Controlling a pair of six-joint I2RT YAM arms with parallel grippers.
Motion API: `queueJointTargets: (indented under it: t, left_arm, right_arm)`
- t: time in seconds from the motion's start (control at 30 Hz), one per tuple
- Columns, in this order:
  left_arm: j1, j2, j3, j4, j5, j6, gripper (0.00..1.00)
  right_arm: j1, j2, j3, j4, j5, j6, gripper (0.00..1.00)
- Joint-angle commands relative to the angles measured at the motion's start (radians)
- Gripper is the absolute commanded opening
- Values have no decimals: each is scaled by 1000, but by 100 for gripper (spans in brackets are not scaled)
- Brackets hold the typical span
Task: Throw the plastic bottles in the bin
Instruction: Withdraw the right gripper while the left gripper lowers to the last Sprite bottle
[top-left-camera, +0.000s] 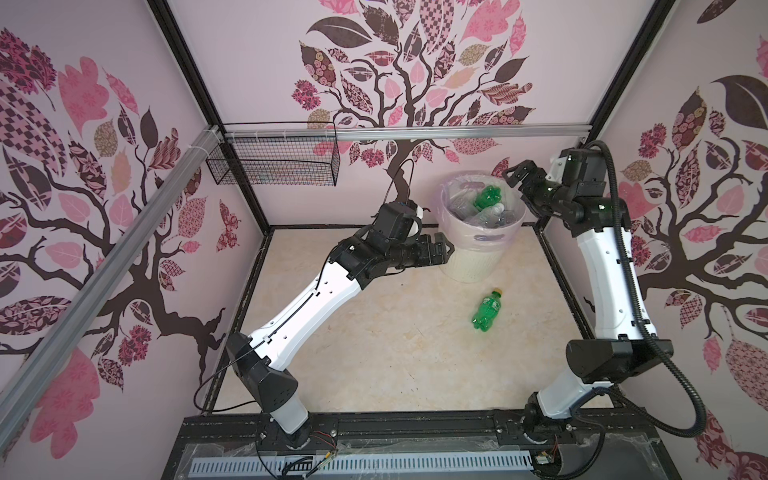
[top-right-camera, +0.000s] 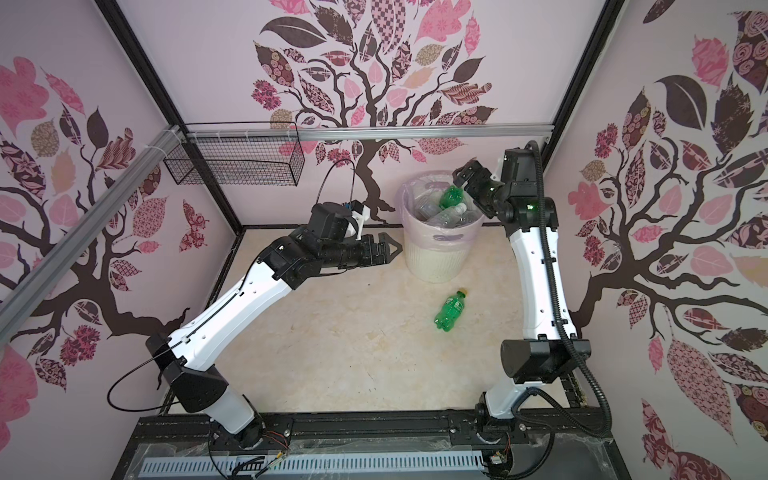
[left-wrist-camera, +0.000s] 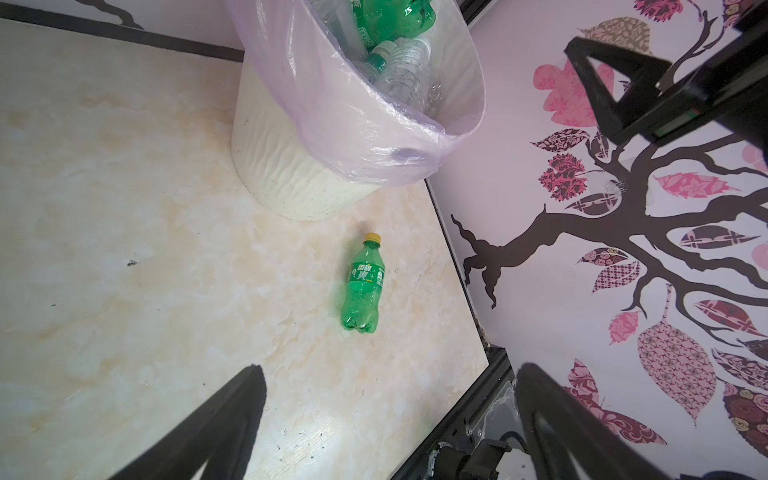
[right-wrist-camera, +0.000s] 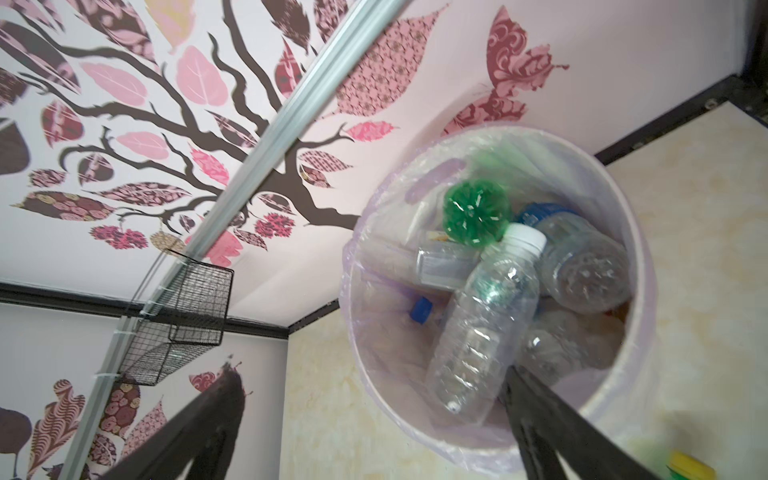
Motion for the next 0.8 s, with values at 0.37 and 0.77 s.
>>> queueJointTargets:
  t: [0.37,0.77]
  left_arm:
    - [-96,200,-176,186,89,-58,97]
    - [-189,412,-176,317,108,-61,97]
  right_arm:
    - [4,-347,-442,-146,187,-50,100]
    - [0,-542,-720,-245,226,-17,100]
